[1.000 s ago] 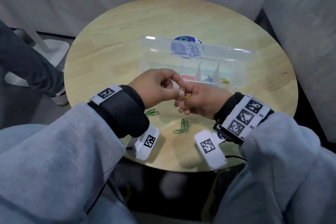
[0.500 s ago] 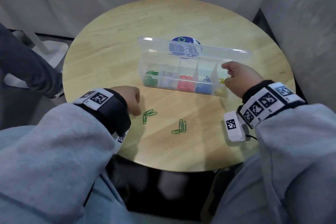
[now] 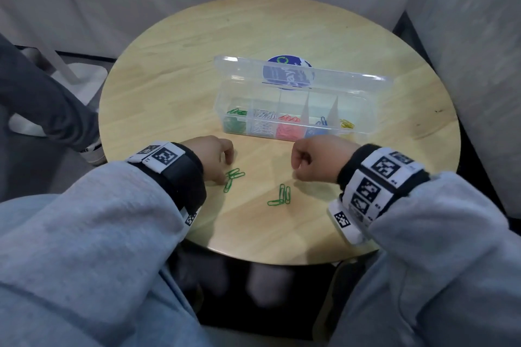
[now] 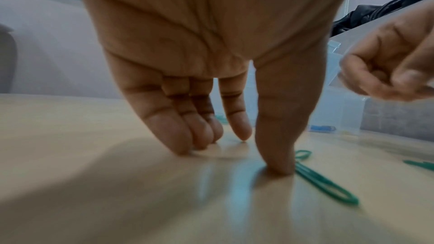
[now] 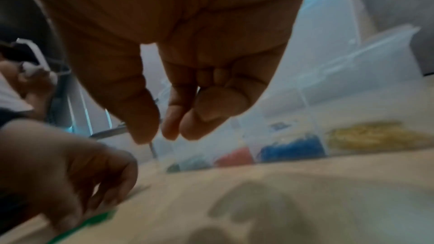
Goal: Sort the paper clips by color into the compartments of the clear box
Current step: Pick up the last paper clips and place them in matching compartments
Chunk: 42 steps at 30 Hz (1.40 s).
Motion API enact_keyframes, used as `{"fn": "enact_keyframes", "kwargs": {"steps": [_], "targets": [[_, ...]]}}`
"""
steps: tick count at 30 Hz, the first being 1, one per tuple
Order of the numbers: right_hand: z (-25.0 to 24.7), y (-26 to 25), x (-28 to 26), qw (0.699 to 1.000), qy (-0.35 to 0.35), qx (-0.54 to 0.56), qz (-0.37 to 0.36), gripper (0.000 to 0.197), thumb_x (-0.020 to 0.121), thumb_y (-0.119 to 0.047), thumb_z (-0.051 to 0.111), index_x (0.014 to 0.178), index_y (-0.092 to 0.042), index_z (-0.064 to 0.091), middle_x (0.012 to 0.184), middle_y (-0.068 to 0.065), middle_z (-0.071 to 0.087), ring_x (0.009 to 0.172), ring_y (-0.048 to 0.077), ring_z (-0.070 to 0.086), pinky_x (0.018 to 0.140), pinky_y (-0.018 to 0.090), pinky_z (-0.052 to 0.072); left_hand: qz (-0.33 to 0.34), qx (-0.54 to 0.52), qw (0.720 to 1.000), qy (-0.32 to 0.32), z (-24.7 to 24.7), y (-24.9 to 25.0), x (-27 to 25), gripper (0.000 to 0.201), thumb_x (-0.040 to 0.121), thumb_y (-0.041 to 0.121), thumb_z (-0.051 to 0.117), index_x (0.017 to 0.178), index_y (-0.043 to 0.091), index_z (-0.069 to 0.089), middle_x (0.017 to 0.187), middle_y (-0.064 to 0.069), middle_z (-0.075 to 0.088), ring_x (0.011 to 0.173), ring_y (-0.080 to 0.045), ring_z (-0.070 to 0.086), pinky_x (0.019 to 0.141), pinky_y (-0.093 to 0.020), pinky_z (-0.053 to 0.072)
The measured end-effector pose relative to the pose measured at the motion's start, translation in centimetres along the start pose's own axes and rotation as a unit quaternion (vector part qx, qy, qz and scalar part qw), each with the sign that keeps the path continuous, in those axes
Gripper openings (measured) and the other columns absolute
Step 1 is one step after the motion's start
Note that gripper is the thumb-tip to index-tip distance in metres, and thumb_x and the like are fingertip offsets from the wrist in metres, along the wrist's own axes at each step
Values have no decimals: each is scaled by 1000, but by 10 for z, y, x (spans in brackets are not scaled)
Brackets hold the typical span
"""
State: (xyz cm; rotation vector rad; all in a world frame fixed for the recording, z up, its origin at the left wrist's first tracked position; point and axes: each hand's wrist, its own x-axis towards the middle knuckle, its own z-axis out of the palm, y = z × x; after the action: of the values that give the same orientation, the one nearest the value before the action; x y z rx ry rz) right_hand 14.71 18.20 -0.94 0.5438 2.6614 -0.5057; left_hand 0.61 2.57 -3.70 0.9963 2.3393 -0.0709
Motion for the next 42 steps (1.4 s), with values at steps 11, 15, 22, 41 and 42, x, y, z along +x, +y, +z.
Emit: {"fn": "enact_keyframes", "kwargs": {"steps": [11, 15, 22, 41, 42], "targets": [[26, -16, 6, 993, -101, -66, 8, 32, 74, -41, 73, 86, -21, 50, 78, -7, 51, 82, 19, 53, 71, 29, 44, 36, 16, 999, -25, 6, 7, -1, 39, 70, 21, 76, 94, 26, 45, 94, 4, 47, 80, -18, 48, 69, -26, 40], [31, -21, 10, 992, -95, -71, -32, 22, 82, -30, 67, 88, -21, 48, 82, -7, 50, 83, 17, 48, 72, 27, 40, 39, 9, 999, 1, 8, 12, 3, 37, 72, 25, 76, 96, 24, 47, 95, 5, 48, 84, -17, 48, 70, -25, 37], [30, -16, 10, 992, -87, -85, -27, 35, 77, -38, 71, 92, -22, 44, 91, -5, 51, 85, 18, 49, 77, 33, 46, -16, 19, 999, 36, 5, 11, 4, 43, 74, 35, 75, 107, 17, 54, 97, 2, 54, 87, -19, 49, 71, -27, 36], [38, -29, 13, 976, -89, -106, -166, 16, 83, -15, 62, 99, -17, 61, 96, -4, 42, 91, 21, 51, 71, 28, 39, 7, 32, 999, 4, 8, 21, 3, 23, 78, 22, 66, 63, 25, 49, 80, 7, 57, 78, -15, 52, 60, -24, 37], [37, -30, 14, 975, -90, -111, -168, 13, 83, -13, 61, 96, -16, 61, 96, -4, 43, 90, 21, 50, 71, 27, 38, 11, 32, 999, 1, 8, 21, 3, 23, 78, 21, 65, 63, 25, 49, 78, 7, 56, 77, -15, 52, 57, -24, 36]]}}
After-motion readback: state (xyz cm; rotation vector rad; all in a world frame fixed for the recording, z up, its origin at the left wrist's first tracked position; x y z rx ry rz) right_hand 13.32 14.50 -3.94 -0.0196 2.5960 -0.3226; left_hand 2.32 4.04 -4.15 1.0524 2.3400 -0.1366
